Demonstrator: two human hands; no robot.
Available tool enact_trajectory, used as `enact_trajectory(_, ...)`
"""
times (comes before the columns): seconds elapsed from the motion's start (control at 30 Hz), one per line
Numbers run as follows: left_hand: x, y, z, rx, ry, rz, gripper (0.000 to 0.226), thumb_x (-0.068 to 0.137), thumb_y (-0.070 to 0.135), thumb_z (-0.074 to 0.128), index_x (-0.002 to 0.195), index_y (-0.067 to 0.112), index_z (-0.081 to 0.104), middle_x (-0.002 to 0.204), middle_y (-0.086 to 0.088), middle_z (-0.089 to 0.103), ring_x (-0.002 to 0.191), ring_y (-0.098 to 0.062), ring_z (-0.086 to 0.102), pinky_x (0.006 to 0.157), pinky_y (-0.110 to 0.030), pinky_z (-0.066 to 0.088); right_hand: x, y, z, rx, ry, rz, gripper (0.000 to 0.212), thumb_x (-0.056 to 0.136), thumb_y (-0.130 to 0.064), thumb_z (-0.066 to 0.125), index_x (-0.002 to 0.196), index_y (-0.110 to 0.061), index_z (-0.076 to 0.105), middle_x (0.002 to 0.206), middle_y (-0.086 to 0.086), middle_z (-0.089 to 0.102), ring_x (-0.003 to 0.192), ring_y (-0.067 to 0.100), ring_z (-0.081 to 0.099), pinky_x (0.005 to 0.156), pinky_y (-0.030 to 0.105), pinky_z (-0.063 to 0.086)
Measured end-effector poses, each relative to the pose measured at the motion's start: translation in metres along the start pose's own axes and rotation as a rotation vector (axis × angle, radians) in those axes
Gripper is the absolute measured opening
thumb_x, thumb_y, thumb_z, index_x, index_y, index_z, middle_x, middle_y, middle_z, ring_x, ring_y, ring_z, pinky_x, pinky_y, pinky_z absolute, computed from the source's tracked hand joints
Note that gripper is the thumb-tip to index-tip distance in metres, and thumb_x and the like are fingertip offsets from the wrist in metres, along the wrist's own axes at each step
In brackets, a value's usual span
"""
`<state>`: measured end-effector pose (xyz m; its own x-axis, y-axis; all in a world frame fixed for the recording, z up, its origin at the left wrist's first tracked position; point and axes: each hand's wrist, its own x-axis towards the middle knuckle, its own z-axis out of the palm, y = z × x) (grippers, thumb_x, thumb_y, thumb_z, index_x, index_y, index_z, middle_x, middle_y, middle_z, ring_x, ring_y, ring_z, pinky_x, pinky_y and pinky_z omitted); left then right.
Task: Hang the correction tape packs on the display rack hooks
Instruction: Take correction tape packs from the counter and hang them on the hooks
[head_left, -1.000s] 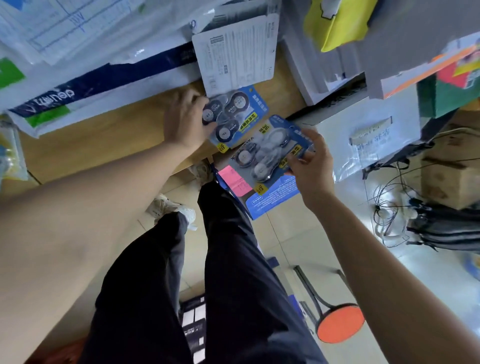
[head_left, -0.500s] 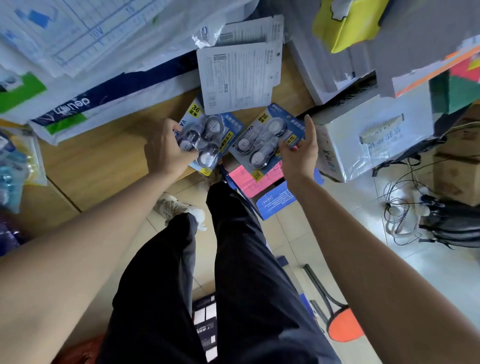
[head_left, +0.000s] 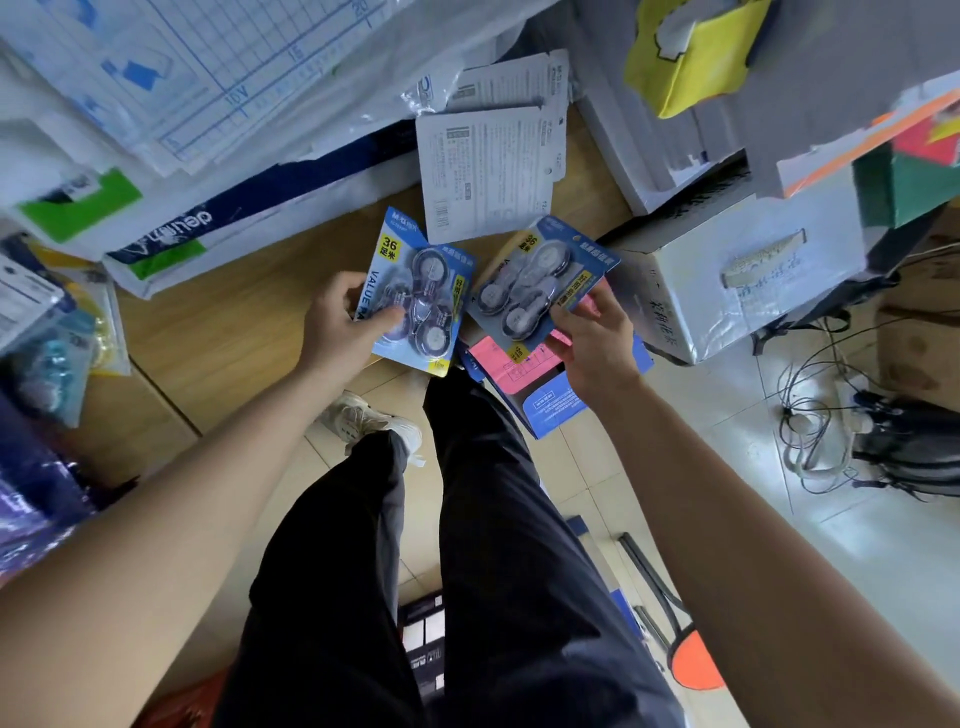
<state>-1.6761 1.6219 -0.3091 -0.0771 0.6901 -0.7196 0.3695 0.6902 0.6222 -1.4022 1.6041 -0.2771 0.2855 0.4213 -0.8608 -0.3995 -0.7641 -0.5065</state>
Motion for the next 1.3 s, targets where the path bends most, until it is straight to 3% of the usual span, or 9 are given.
enact_trajectory(0.13, -0.027, 0.008, -0.015, -0.067, 0.053, -0.024, 0.031, 0.082, 0.012, 0.08, 0.108, 0.018, 0.063, 0.1, -0.006, 0.072, 0.085, -0.017, 0.065, 0.077, -0.037, 0.054, -0.023, -0.007, -0.001, -0.098, -0.029, -0.051, 0.026, 0.092, 0.01, 0.057, 0.111, -0.006, 0.063, 0.107, 0.016, 0.07, 0.097, 0.031, 0.069, 0.073, 0.038, 0.058)
enact_trajectory(0.27, -0.064, 0.026, -0.043, -0.076, 0.099, -0.02, 0.025, 0.084, 0.012, 0.079, 0.099, 0.025, 0.063, 0.092, 0.003, 0.07, 0.079, -0.013, 0.065, 0.075, -0.035, 0.053, -0.056, -0.023, -0.001, -0.204, -0.059, -0.099, 0.022, 0.093, 0.007, 0.058, 0.102, -0.01, 0.068, 0.096, 0.011, 0.072, 0.085, 0.027, 0.07, 0.073, 0.041, 0.058)
enact_trajectory(0.43, -0.122, 0.058, -0.088, -0.016, 0.145, 0.032, 0.026, 0.078, 0.021, 0.08, 0.099, 0.022, 0.065, 0.093, 0.001, 0.073, 0.081, -0.02, 0.068, 0.076, -0.046, 0.057, -0.104, -0.047, 0.003, -0.39, -0.075, -0.16, 0.017, 0.091, 0.0, 0.063, 0.099, -0.013, 0.07, 0.091, 0.009, 0.072, 0.077, 0.021, 0.068, 0.072, 0.045, 0.059)
enact_trajectory(0.57, -0.174, 0.092, -0.125, -0.013, 0.202, 0.124, 0.028, 0.073, 0.032, 0.076, 0.099, 0.027, 0.067, 0.093, 0.007, 0.074, 0.084, -0.018, 0.069, 0.077, -0.041, 0.056, -0.153, -0.077, 0.024, -0.569, -0.102, -0.355, 0.011, 0.088, -0.006, 0.07, 0.092, -0.017, 0.069, 0.077, -0.003, 0.065, 0.059, -0.003, 0.057, 0.06, 0.019, 0.047)
enact_trajectory(0.67, -0.214, 0.114, -0.156, 0.02, 0.237, 0.207, 0.029, 0.075, 0.035, 0.075, 0.101, 0.023, 0.068, 0.094, 0.006, 0.074, 0.089, -0.018, 0.069, 0.077, -0.037, 0.054, -0.193, -0.107, 0.046, -0.663, -0.153, -0.521, 0.012, 0.088, -0.006, 0.07, 0.089, -0.018, 0.068, 0.072, -0.005, 0.064, 0.052, -0.009, 0.051, 0.056, 0.008, 0.041)
enact_trajectory(0.87, -0.285, 0.159, -0.219, 0.065, 0.368, 0.361, 0.025, 0.081, 0.032, 0.078, 0.102, 0.026, 0.066, 0.088, 0.026, 0.071, 0.08, 0.007, 0.065, 0.067, -0.014, 0.047, -0.264, -0.175, 0.091, -0.77, -0.304, -0.838, 0.023, 0.088, -0.005, 0.07, 0.081, -0.026, 0.066, 0.069, -0.014, 0.063, 0.058, -0.008, 0.053, 0.058, 0.009, 0.041)
enact_trajectory(1.03, -0.341, 0.194, -0.274, 0.155, 0.527, 0.496, 0.031, 0.079, 0.042, 0.071, 0.107, 0.032, 0.064, 0.094, 0.013, 0.074, 0.084, -0.012, 0.069, 0.076, -0.037, 0.054, -0.327, -0.231, 0.127, -0.838, -0.374, -1.108, 0.014, 0.087, 0.002, 0.069, 0.09, -0.011, 0.067, 0.071, -0.016, 0.058, 0.062, -0.015, 0.055, 0.059, 0.003, 0.038)
enact_trajectory(1.2, -0.394, 0.232, -0.319, 0.242, 0.732, 0.649, 0.033, 0.08, 0.039, 0.077, 0.11, 0.035, 0.063, 0.088, 0.016, 0.072, 0.08, -0.01, 0.068, 0.073, -0.031, 0.051, -0.392, -0.275, 0.157, -0.812, -0.435, -1.315, 0.013, 0.088, 0.0, 0.069, 0.101, -0.003, 0.07, 0.081, -0.004, 0.064, 0.069, -0.009, 0.058, 0.064, 0.008, 0.043)
enact_trajectory(1.3, -0.417, 0.252, -0.343, 0.22, 0.779, 0.721, 0.036, 0.08, 0.051, 0.068, 0.113, 0.038, 0.062, 0.093, 0.013, 0.074, 0.085, -0.013, 0.07, 0.078, -0.039, 0.056, -0.424, -0.294, 0.175, -0.781, -0.45, -1.407, 0.014, 0.089, -0.002, 0.069, 0.102, -0.003, 0.07, 0.086, 0.002, 0.067, 0.074, -0.005, 0.059, 0.065, 0.003, 0.042)
